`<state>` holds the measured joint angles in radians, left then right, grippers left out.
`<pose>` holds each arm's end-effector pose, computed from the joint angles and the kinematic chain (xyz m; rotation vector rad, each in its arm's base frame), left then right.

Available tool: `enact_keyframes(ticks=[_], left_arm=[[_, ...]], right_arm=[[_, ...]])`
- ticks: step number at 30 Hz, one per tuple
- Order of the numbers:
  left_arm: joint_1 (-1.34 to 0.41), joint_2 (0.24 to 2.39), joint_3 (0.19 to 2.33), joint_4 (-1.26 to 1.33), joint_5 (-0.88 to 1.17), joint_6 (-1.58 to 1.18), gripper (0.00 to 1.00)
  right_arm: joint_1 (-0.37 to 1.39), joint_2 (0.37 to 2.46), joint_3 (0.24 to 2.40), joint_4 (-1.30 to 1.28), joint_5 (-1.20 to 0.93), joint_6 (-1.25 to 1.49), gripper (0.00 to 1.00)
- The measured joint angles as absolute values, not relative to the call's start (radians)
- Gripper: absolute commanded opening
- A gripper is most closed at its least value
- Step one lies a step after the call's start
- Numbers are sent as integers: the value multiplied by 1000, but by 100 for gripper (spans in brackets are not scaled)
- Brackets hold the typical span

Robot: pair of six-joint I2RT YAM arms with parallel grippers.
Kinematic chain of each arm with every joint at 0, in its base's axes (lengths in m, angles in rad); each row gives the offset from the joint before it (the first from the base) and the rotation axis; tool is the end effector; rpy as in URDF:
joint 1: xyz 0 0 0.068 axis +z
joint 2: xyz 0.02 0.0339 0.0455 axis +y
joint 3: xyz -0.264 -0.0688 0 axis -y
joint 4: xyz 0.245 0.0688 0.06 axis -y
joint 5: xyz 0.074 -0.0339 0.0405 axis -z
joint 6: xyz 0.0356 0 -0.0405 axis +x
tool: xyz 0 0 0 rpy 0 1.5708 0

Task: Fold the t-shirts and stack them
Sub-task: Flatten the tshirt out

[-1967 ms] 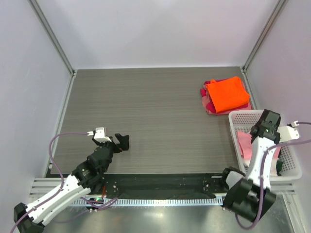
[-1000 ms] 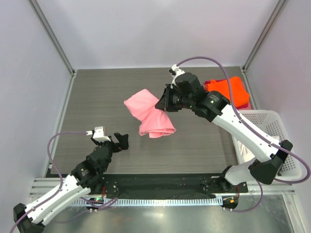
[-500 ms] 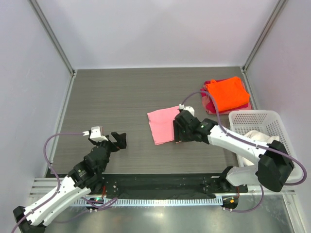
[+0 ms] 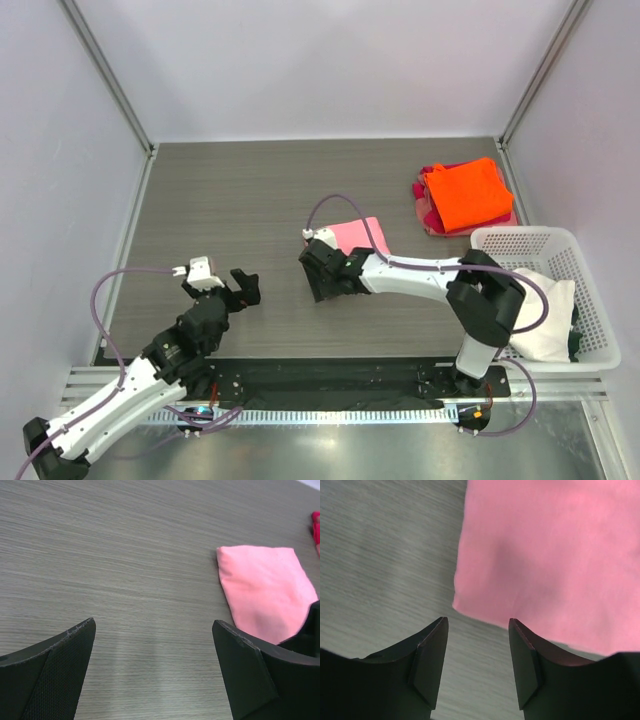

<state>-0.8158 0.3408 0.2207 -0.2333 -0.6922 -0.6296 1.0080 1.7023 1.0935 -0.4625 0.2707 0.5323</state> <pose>0.0966 -0.0695 0.1969 -0.2829 1.8326 -0.3426 0.1904 0.2840 0.1893 -0.5231 2.5398 0.2069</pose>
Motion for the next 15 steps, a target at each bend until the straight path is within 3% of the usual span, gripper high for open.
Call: enact_keyframes(ticks=[9, 12, 14, 15], left_arm=[[-816, 252, 224, -279, -731, -657, 100], [-816, 252, 224, -287, -733, -661, 100], [-816, 256, 224, -289, -733, -666, 100], [-816, 260, 224, -290, -733, -669, 99]], right_arm=[[1008, 1855, 1206, -434, 302, 520, 49], [1008, 1888, 1215, -439, 331, 516, 28], [1008, 1890, 1222, -439, 340, 513, 5], [1008, 1893, 1225, -440, 343, 513, 1]])
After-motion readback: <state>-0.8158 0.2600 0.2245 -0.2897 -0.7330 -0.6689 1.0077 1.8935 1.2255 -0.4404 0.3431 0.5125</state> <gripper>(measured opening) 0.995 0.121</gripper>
